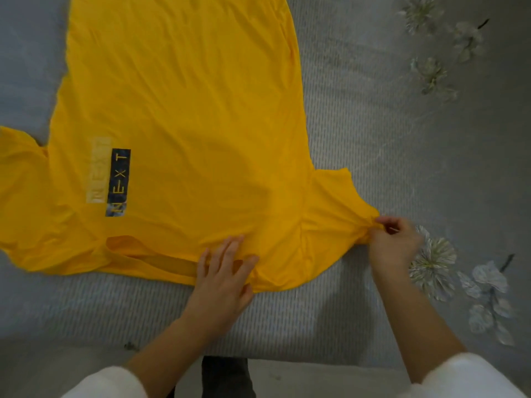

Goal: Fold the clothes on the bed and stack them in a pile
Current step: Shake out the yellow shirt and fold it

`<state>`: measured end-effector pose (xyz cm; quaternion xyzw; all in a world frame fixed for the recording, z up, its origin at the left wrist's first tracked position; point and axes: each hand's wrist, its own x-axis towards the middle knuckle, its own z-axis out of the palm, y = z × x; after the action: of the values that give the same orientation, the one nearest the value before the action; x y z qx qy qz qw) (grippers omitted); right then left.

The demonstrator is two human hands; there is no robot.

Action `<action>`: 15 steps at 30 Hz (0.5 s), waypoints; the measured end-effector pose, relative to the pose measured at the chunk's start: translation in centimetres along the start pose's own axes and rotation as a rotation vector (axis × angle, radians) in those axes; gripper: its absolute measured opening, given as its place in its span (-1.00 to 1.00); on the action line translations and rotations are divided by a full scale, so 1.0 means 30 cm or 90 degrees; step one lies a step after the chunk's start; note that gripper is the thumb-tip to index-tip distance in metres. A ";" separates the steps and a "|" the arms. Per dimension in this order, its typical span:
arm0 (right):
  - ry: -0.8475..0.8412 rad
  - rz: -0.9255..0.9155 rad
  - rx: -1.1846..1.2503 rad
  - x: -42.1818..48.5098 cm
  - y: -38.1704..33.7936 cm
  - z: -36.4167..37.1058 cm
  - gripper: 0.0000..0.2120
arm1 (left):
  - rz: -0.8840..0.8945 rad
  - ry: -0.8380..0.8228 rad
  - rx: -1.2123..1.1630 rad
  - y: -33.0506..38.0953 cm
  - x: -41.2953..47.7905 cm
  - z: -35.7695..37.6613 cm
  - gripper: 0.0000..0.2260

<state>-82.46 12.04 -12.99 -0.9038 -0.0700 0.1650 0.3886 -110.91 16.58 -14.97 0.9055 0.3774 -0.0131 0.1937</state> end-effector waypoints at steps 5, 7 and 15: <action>0.011 -0.090 -0.268 -0.100 -0.001 -0.001 -0.68 | 0.138 -0.062 -0.134 0.016 -0.078 -0.011 -0.78; -0.043 -0.173 -0.263 -0.198 -0.009 0.018 -0.69 | 0.126 -0.064 -0.168 0.009 -0.103 -0.027 -0.82; -0.418 -0.518 -0.290 -0.621 -0.066 0.220 -0.79 | -0.413 0.231 -0.151 -0.247 -0.146 -0.142 -0.64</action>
<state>-102.22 13.14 -11.25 -0.7661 -0.5636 0.2553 0.1742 -119.65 19.89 -12.81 0.6978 0.6712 0.1305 0.2132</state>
